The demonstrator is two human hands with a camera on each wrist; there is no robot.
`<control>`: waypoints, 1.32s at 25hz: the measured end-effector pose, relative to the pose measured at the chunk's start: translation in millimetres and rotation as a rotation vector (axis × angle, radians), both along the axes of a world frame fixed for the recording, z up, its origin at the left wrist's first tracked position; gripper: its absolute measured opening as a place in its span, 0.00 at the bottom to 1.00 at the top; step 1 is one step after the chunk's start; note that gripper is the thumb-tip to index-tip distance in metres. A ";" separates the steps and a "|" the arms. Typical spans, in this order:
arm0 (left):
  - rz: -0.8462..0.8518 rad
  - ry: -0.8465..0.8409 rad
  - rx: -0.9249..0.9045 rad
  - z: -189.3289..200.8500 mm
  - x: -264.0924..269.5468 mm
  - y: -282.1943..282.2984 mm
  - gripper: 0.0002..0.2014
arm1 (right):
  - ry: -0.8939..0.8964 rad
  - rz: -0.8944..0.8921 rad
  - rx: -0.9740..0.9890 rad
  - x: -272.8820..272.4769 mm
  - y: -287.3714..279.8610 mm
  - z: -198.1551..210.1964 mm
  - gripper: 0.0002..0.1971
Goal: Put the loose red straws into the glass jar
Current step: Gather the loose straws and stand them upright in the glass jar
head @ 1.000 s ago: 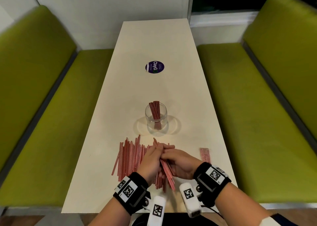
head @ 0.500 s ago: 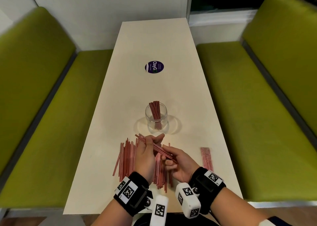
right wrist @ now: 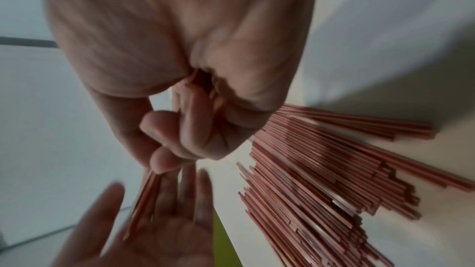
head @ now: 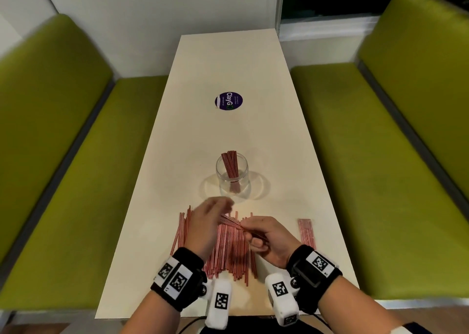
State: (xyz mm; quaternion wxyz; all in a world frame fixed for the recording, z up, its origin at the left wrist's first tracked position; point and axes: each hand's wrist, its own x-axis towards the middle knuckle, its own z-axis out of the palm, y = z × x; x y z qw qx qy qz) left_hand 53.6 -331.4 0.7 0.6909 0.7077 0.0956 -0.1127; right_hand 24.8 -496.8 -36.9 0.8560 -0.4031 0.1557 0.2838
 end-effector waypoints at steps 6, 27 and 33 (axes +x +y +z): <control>-0.076 -0.041 0.207 -8.4 -11.8 -5.9 0.04 | -0.022 -0.089 -0.174 1.2 -6.6 -5.9 0.07; -0.647 -0.376 1.368 44.2 163.8 -20.2 0.10 | 0.047 -0.212 -0.450 6.0 -25.8 -30.7 0.07; -0.550 -0.399 1.169 9.7 142.9 -15.9 0.29 | 0.017 -0.192 -0.532 4.0 -27.2 -24.1 0.07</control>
